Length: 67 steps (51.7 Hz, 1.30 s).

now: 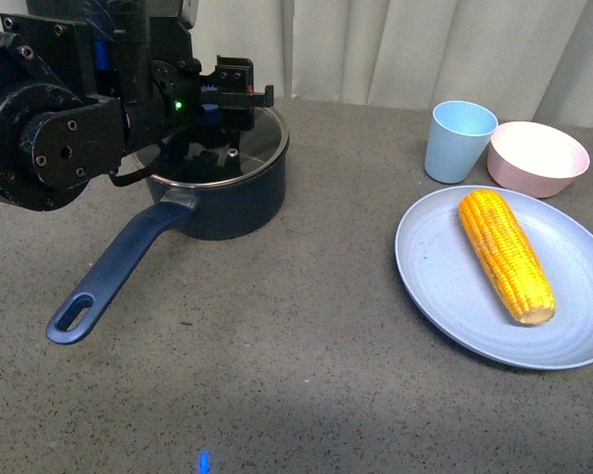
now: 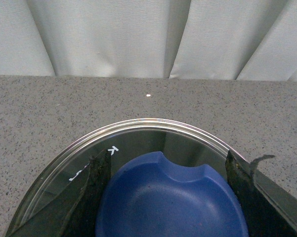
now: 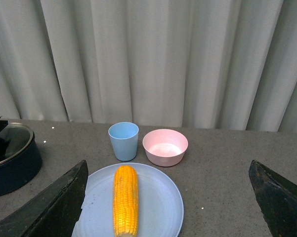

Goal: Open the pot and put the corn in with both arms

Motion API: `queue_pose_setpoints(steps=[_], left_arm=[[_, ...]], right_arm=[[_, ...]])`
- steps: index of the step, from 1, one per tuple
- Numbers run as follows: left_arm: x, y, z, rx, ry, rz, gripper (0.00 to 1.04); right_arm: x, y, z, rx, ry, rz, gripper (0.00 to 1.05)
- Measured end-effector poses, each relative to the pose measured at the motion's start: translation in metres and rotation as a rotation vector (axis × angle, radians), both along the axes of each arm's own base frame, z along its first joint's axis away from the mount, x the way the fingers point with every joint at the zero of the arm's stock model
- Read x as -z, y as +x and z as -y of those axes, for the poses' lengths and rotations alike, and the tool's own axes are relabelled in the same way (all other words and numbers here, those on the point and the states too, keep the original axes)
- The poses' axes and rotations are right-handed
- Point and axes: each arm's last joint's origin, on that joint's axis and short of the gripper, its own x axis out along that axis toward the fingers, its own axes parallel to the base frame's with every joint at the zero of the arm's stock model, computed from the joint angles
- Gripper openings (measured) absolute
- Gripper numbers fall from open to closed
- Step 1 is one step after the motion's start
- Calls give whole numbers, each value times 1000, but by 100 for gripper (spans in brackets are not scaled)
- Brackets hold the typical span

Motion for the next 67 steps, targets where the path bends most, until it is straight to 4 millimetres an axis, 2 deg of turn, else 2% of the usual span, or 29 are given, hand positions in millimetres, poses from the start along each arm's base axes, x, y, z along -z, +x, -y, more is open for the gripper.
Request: queue_pose_setpoints(steps=[9,15,23,28,35,39,67], left_arm=[[-26,0,-4,0,-13,57,63],[-41,3,-17,-24,-28,106,63],[-40,8,-63,-131,-32,122,63],[-32,5,-101,-222,-8,105,62],[-24,4,-128,-281,-7,91,62],[-13,4,-142,-314,-12,75,62],[63,8,-148,-349,-18,-34,62]], right_arm=[[0,0,0,0,0,0,95],[0,0,0,0,0,0,95],[0,0,0,0,0,0,95],[0,0,0,0,0,0,95],[0,0,0,0,0,0,95],[0,0,0,0,0,0,95],[0,0,0,0,0,0,95]])
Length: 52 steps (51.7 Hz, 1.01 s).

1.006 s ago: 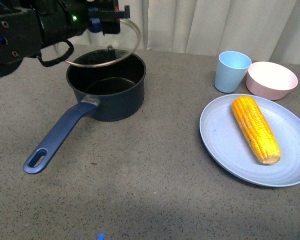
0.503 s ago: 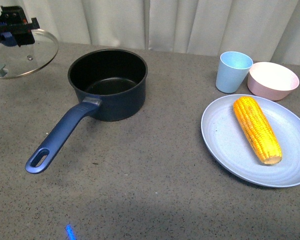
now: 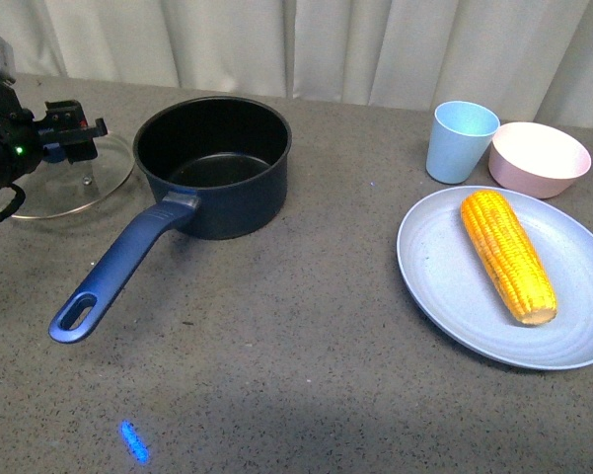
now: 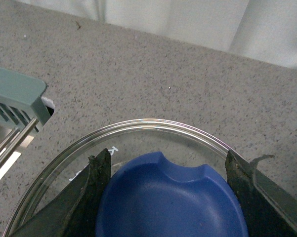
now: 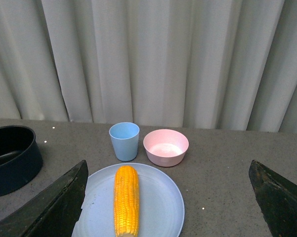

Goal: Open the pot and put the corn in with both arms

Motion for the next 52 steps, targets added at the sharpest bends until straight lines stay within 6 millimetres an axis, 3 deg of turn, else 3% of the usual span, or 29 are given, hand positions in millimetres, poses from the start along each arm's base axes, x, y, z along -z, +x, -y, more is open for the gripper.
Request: queue_pose_setpoints(steps=[12,13,14,17,27,32,44,52], left_arm=[[17,-2,0,2,1,-30,62],[18,-3,1,1,-6,-29,88],[18,-4,1,1,-6,-29,92],[12,-10,1,-18,-5,-34,100],[-39,-32,2,-57,-3,45,98],[-73,-59,8,-42,9,117,98],[-102,-137,23,-24,2,113,98],[-115,-170,30,-39,-1,134,98]], right_arm=[[0,0,0,0,0,0,95],[0,0,0,0,0,0,95],[0,0,0,0,0,0,95],[0,0,0,0,0,0,95],[0,0,0,0,0,0,95],[0,0,0,0,0,0,95],[0,0,0,0,0,0,95],[0,0,0,0,0,0,95]])
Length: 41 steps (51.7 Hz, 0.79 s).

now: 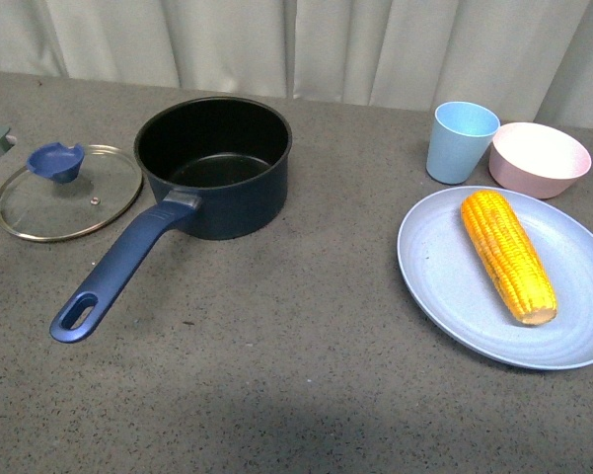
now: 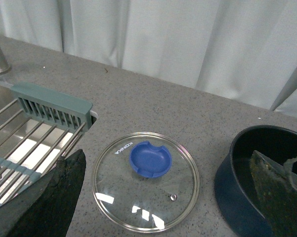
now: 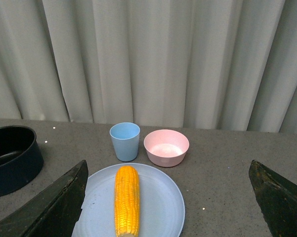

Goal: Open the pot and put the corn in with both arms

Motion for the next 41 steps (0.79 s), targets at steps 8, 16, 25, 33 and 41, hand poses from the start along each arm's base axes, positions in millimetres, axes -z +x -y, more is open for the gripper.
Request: queue_pose_setpoints(steps=[8,16,25,33,41], left_arm=[[-8,-38,9,186,39,103,79],[-21,-60,0,203,60,124,52],[-21,-81,-1,202,67,123,16],[-23,-96,-1,205,71,130,4],[-23,-108,-1,204,71,128,4]], right_arm=[[0,0,0,0,0,0,95],[0,0,0,2,0,0,95],[0,0,0,0,0,0,95],[0,0,0,0,0,0,95],[0,0,0,0,0,0,95]])
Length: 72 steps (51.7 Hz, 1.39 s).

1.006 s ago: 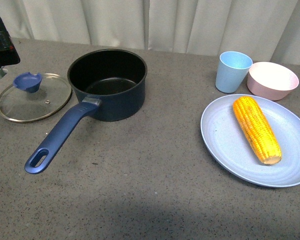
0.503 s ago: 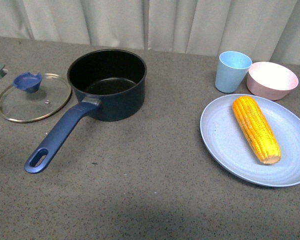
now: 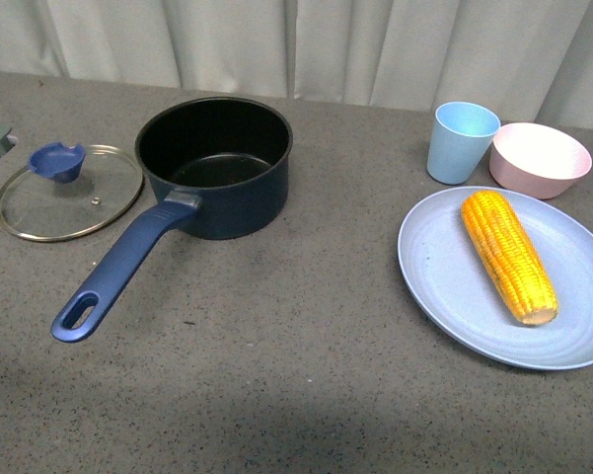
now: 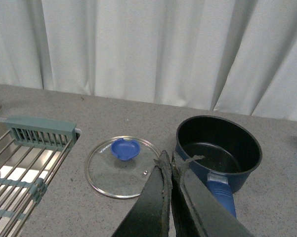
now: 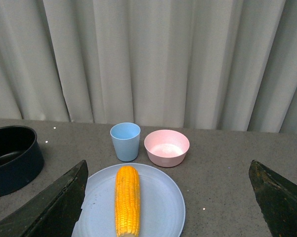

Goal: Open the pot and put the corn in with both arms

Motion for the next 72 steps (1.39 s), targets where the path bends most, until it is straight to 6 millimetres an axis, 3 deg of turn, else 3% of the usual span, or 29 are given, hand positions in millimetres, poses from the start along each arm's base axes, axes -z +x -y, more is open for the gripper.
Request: queue_pose_setpoints(steps=[32,72], left_arm=[[-11,-28,0,0,0,35,4],[-6,-48,0,2,0,5,4]], right_arm=[[0,0,0,0,0,0,95],[0,0,0,0,0,0,95]])
